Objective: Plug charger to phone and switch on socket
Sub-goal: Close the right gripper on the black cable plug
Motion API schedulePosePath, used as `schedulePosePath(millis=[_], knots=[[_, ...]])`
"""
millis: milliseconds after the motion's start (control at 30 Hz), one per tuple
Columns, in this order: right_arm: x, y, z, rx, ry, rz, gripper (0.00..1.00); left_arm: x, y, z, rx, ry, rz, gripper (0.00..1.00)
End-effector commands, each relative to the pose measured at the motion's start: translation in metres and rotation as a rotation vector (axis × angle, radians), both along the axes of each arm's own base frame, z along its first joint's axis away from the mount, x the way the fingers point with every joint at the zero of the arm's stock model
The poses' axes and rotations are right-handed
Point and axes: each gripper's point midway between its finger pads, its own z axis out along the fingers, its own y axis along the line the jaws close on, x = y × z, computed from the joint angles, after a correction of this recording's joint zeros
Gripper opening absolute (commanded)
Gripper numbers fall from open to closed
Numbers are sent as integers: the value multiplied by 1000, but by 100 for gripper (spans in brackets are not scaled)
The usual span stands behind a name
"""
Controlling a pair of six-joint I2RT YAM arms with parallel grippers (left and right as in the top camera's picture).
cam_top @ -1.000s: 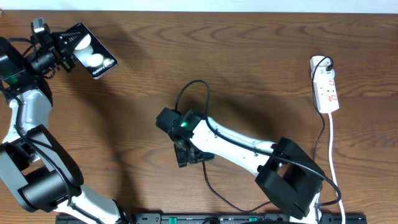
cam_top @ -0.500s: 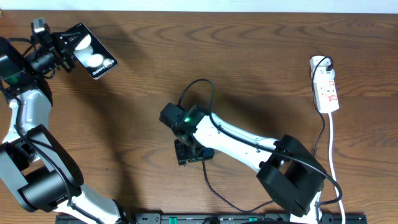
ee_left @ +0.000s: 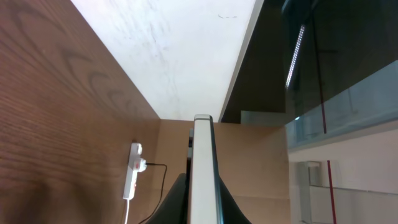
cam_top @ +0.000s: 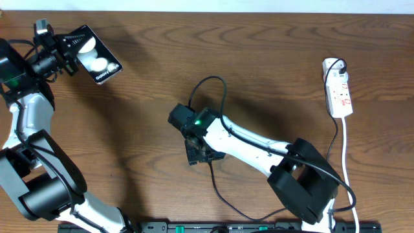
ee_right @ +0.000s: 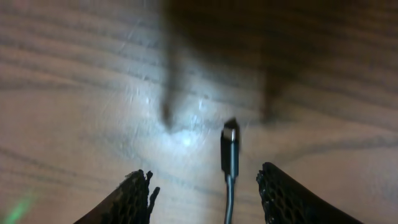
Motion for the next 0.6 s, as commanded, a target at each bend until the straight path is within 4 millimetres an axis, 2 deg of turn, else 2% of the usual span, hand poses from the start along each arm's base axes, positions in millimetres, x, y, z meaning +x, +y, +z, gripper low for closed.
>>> schedulePosePath(millis=[0, 267, 367, 567], knots=[[1, -9, -10, -38, -17, -26, 55, -6, -3, 17, 32, -54, -25, 8], [-21, -13, -23, -59, 32, -69, 53, -5, -2, 17, 36, -58, -13, 8], [-25, -11, -23, -49, 52, -68, 45, -3, -1, 17, 43, -64, -2, 7], [-31, -9, -35, -11, 80, -70, 44, -3, -1, 17, 43, -64, -2, 7]])
